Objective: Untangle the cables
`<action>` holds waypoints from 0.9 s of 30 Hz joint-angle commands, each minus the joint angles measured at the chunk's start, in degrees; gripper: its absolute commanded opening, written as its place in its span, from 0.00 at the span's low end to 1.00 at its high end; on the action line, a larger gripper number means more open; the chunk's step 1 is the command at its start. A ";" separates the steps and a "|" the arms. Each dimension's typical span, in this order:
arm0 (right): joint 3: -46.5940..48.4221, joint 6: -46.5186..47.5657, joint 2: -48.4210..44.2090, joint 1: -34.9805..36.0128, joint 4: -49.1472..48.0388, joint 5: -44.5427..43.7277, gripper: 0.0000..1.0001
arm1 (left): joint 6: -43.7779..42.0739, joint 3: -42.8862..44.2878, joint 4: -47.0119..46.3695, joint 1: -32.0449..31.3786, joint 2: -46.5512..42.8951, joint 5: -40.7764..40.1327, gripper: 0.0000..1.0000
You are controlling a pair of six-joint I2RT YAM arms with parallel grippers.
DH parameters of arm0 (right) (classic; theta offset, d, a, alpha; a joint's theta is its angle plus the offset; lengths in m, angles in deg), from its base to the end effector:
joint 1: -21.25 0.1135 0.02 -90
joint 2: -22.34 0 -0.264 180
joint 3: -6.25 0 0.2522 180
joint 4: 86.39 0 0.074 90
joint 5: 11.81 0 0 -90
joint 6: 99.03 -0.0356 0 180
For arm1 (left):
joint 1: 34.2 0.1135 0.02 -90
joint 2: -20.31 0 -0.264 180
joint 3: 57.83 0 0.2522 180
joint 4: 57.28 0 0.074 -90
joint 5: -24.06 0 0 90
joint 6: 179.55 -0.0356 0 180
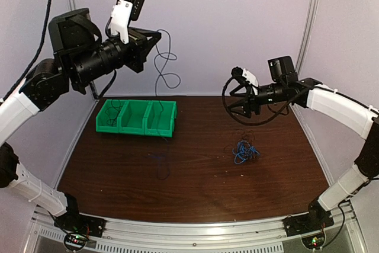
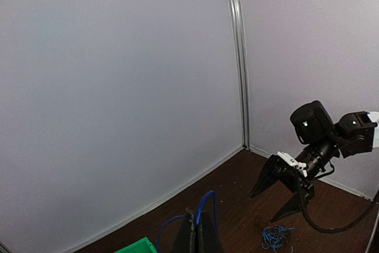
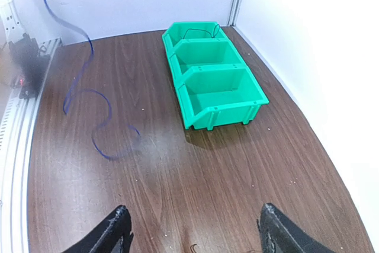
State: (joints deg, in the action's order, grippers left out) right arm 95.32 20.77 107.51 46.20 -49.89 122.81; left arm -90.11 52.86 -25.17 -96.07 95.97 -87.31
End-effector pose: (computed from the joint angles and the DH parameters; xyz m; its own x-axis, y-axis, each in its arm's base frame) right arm 0.2914 0.1632 0.3402 -0.0080 -0.3939 -0.9191 -0.9689 0.2305 -0.0903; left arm 0.1379 -0.2304 0.5195 0.0304 -0.0375 -0.9988 0.6494 0.7604 -0.0088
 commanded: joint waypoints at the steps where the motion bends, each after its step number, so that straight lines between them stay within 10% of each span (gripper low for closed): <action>1: 2.42 -3.64 2.37 0.44 0.65 6.03 0.75 | 6.83 -5.95 -0.71 0.28 -0.04 3.08 0.00; 10: 7.66 -0.39 2.41 5.26 8.00 13.13 0.79 | 13.16 -17.95 -7.15 0.39 2.69 8.57 0.00; 27: 11.08 -17.91 10.30 12.38 -7.71 16.10 0.71 | 17.13 -22.30 -11.32 2.27 2.37 11.11 0.00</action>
State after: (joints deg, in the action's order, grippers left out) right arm 104.02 7.31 118.17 57.37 -51.55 138.30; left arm -74.05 31.04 -33.13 -94.38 99.18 -77.25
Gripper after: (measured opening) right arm 0.751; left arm 0.015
